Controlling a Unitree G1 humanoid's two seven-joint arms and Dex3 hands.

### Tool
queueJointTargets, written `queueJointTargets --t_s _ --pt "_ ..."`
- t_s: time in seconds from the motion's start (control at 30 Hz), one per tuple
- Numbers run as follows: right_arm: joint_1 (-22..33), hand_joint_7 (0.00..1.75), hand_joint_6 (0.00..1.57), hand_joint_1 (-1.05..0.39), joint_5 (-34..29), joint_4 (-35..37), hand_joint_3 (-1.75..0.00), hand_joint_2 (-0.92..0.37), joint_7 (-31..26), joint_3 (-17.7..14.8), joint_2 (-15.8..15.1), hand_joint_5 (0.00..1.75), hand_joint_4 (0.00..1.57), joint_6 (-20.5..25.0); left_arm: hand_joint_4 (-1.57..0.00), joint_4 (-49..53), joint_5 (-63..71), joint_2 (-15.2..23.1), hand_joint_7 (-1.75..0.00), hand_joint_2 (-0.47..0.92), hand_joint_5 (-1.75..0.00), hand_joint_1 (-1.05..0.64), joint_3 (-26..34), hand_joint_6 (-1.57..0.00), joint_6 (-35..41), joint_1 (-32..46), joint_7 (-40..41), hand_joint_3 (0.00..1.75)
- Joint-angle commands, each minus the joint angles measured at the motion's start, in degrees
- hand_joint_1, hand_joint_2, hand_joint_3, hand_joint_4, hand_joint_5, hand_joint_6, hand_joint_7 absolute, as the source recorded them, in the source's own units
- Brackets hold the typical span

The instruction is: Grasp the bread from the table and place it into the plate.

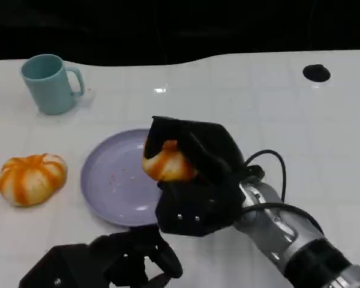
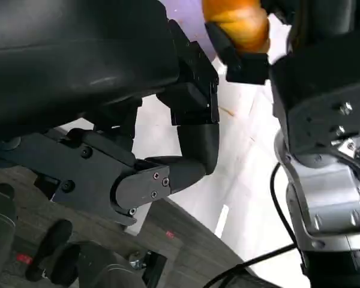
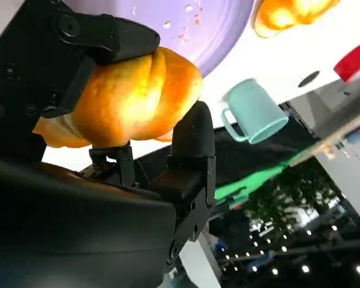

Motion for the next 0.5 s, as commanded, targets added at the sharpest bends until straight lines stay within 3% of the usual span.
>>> queueJointTargets --t_s 0.03,0.07,0.13,0.2,0.3,0.5 --pt "-3.8 1.08 0.72 -0.16 4.5 5.3 -0.91 -0.58 4.6 -1.3 2.0 1.46 0.71 1.4 -0.67 -1.2 0.4 0.1 -1.46 0.82 -1.75 -0.31 -0.5 -0.6 0.7 0.5 0.8 0.71" --pt "-4.4 0.94 0.75 -0.16 4.9 5.9 -0.83 -0.61 5.9 -1.2 1.9 1.36 0.7 1.8 -0.67 -1.2 0.6 0.1 -1.46 0.82 -1.75 -0.31 -0.6 -0.6 0.6 0.5 0.8 0.71" --pt "-5.6 0.5 0.66 -0.25 4.2 6.1 -0.56 -0.72 9.7 0.2 1.2 1.13 0.57 3.6 -0.67 -1.1 0.7 0.1 -1.46 0.81 -1.75 -0.32 -0.9 -0.6 0.5 0.5 0.9 0.72" --pt "-6.8 0.15 0.5 -0.41 2.1 5.3 -0.29 -0.86 13.9 2.6 -0.2 0.71 0.27 5.5 -0.66 -1.3 0.9 0.0 -1.46 0.81 -1.75 -0.32 -1.1 -0.59 0.6 0.5 1.0 0.72" --pt "-7.4 0.02 0.31 -0.6 0.5 3.2 -0.28 -0.91 19.3 5.0 -1.3 0.38 0.04 8.8 -0.66 -1.2 0.8 -0.2 -1.46 0.8 -1.75 -0.32 -1.1 -0.6 0.3 0.5 1.1 0.73" --pt "-6.2 0.01 0.17 -0.78 0.6 -1.4 -0.38 -0.92 25.1 6.3 -2.3 0.13 0.0 12.2 -0.67 -1.2 0.8 -0.1 -1.47 0.8 -1.75 -0.33 -1.3 -0.6 0.4 0.1 1.0 0.74"
